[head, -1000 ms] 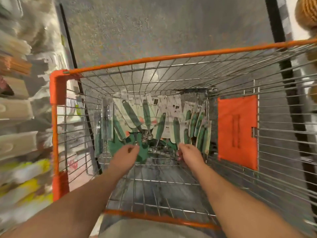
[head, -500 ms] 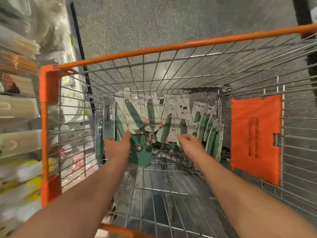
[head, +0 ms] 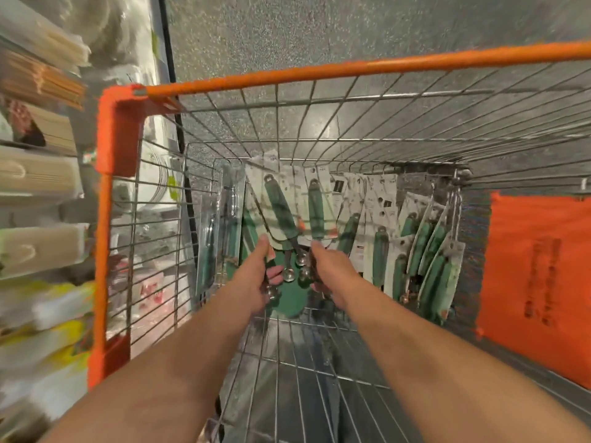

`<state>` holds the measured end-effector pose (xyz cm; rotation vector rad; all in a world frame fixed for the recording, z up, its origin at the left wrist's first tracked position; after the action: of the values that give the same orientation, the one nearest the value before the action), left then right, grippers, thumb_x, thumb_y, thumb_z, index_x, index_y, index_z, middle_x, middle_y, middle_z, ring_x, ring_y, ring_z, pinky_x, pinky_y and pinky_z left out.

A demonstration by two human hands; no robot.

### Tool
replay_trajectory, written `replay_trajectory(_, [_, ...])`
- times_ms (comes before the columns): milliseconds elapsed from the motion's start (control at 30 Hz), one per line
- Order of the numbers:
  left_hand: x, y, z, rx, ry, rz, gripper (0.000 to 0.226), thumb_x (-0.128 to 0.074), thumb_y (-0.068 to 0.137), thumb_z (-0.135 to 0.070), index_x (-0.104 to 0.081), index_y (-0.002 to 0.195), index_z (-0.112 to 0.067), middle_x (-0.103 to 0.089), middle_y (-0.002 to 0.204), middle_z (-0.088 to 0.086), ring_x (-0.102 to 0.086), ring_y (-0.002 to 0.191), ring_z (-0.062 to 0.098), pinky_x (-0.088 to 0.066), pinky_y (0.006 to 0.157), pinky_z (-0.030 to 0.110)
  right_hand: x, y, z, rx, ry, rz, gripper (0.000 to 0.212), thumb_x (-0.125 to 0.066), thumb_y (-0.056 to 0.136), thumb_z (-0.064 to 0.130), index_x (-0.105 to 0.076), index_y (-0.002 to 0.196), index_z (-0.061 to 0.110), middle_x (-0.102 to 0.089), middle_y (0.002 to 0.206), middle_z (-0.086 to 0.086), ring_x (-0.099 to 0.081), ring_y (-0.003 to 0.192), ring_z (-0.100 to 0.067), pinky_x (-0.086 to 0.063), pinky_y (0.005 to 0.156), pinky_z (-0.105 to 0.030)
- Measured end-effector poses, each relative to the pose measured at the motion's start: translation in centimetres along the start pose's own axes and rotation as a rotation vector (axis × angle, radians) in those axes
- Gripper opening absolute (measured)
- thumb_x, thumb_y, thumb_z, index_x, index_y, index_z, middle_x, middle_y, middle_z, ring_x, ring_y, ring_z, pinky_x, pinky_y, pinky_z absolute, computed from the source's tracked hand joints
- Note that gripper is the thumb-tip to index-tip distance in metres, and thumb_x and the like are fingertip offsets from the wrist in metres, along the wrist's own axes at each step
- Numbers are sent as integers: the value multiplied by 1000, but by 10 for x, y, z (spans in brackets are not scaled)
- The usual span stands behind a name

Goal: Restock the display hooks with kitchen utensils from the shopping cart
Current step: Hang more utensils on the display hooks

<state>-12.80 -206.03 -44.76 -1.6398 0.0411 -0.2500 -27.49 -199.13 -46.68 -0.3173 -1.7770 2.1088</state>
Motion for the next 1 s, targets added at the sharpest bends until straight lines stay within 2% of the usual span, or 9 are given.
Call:
replay_trajectory(167, [-11, 4, 0, 21, -85, 47, 44, -59, 96, -60, -64, 102, -17, -66, 84, 4, -54, 70, 16, -48, 61, 29, -6, 4, 2, 5, -50, -27, 55, -35, 107, 56, -59, 129, 11, -64, 118, -5, -63, 102, -26, -59, 84, -41])
replay_trajectory(300, [-23, 1, 0, -5, -19, 89, 47, -68, 92, -56, -73, 109, -12, -80, 82, 5, -74, 87, 22, -58, 99, 43, -13, -1, -3, 68, -64, -30, 41, -38, 109, 47, -65, 119, 17, -70, 112, -8, -68, 103, -28, -57, 97, -49])
replay_trajectory(400, [-28, -8, 0, -26, -43, 85, 48, -71, 90, -54, -74, 108, -10, -81, 95, 9, -75, 98, 23, -58, 98, 41, -17, -10, -10, 81, -60, -15, 29, -42, 110, 36, -64, 117, 18, -71, 107, -5, -70, 96, -24, -60, 91, -45])
replay_trajectory(533, [-33, -14, 0, -17, -74, 144, 47, -65, 97, -49, -72, 114, -6, -81, 93, 9, -74, 99, 27, -54, 104, 43, -12, -17, -14, 139, -182, 3, 38, -41, 110, 38, -62, 129, 12, -69, 114, -6, -68, 99, -22, -56, 83, -36])
replay_trajectory(633, [-36, -17, 1, -21, -66, 160, 43, -60, 100, -47, -72, 107, -7, -80, 81, 5, -73, 86, 22, -57, 94, 38, -6, -22, -11, 182, -263, 2, 38, -40, 111, 37, -60, 132, 13, -67, 119, -3, -64, 109, -24, -51, 91, -35])
replay_trajectory(700, [-38, -19, 3, -25, -24, 166, 52, -57, 98, -57, -73, 114, -11, -81, 90, 3, -75, 78, 14, -61, 79, 32, -3, -24, -9, 210, -326, 13, 33, -38, 112, 36, -59, 125, 14, -63, 112, 0, -60, 107, -23, -45, 83, -31])
replay_trajectory(767, [-39, -18, 9, -12, -11, 177, 55, -57, 95, -62, -74, 113, -13, -81, 95, 3, -75, 71, 9, -62, 83, 33, -1, -26, -9, 227, -373, 39, 32, -33, 112, 37, -58, 115, 17, -62, 102, 3, -57, 101, -22, -40, 73, -28])
replay_trajectory(900, [-47, -27, 19, 24, -96, 241, 49, -57, 98, -54, -74, 105, -8, -80, 103, 12, -79, 84, 19, -61, 85, 40, 6, -35, -15, 183, -365, 94, 66, -19, 109, 56, -62, 137, 16, -64, 136, -10, -57, 128, -28, -40, 105, -31])
replay_trajectory(1000, [-51, -33, 24, 29, -133, 235, 45, -55, 101, -50, -74, 107, -9, -81, 100, 10, -79, 78, 19, -59, 73, 35, 20, -36, -19, 76, -291, 28, 81, -14, 104, 66, -56, 146, 11, -69, 126, -13, -63, 117, -26, -44, 104, -34])
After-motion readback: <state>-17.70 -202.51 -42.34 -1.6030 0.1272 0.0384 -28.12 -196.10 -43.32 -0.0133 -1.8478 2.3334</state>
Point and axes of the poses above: each hand's wrist, its own y-axis towards the middle knuckle, its own x-axis out of the back of the hand, z = x × y, the point moved 7 cm from there along y, towards the middle knuckle
